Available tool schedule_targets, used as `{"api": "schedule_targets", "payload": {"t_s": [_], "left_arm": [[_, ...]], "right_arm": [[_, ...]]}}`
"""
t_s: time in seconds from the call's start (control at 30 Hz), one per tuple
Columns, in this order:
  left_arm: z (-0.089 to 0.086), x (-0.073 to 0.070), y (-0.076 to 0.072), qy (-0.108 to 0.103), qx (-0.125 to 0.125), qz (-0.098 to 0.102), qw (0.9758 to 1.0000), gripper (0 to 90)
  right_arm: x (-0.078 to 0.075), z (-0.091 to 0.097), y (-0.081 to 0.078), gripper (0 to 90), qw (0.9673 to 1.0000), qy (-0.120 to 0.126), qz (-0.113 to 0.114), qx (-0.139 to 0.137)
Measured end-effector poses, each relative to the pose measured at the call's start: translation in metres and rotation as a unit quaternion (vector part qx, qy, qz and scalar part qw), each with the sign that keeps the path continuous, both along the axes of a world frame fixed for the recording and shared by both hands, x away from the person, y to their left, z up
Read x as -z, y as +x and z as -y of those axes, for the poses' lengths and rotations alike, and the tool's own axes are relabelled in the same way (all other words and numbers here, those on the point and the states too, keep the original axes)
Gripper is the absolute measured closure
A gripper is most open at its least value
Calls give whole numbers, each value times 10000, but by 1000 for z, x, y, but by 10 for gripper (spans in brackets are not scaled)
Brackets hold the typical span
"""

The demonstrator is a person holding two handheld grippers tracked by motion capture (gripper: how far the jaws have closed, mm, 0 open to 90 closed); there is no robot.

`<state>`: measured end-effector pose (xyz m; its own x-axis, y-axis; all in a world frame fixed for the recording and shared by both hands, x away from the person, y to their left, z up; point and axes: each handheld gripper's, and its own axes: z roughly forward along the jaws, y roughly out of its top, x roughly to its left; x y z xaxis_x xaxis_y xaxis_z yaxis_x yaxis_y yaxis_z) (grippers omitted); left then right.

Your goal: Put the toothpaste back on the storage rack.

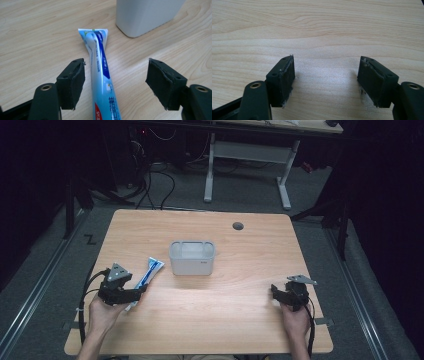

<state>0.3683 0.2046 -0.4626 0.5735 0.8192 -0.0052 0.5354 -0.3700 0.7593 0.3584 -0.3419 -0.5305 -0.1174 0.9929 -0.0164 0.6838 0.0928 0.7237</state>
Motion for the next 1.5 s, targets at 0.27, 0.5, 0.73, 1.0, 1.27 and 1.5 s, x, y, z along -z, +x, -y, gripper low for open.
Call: {"api": "schedule_targets", "payload": {"t_s": [0.27, 0.5, 0.73, 1.0, 1.27, 1.5], "left_arm": [[19, 4, 18, -158, -109, -281, 9994, 357], [30, 3, 36, 105, -124, -386, 9991, 331], [39, 6, 51, 463, -190, -600, 9969, 355], [46, 10, 67, 839, -283, -746, 9933, 392], [51, 24, 85, 1164, -442, -1091, 9862, 431], [53, 31, 92, 1288, -492, -1225, 9828, 482]], "right_arm": [[0, 0, 0, 299, 9999, -18, 1, -110], [0, 0, 0, 298, 9999, -22, 8, -134], [0, 0, 0, 297, 9999, -24, 1, -144], [0, -1, 0, 297, 9999, -15, -1, -142], [0, -1, 0, 297, 9999, -13, -3, -141], [0, -1, 0, 297, 9999, -11, -2, -137]]}}
